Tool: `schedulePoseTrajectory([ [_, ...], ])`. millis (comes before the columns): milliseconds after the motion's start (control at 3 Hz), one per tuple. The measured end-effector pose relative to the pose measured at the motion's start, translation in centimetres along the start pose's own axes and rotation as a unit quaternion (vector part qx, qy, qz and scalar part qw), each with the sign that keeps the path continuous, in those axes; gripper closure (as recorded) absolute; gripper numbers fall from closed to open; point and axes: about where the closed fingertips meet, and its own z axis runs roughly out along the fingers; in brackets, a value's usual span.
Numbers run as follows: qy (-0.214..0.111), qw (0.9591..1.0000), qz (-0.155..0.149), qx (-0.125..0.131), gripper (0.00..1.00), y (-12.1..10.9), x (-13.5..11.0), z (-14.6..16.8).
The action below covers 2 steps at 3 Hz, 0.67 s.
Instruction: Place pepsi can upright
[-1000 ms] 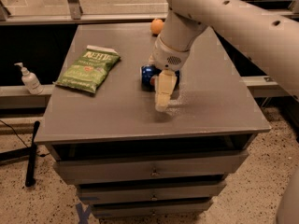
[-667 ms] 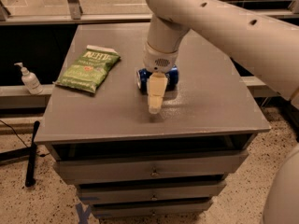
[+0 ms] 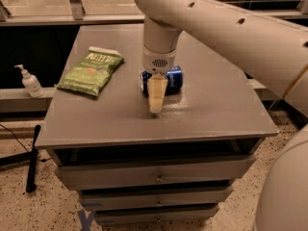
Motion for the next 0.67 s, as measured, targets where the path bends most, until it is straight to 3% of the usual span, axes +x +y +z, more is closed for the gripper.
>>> schedulePoseTrajectory([
  [667,0.010,0.9999,0.004,0.012,0.64,-0.82,0.61,-1.02],
])
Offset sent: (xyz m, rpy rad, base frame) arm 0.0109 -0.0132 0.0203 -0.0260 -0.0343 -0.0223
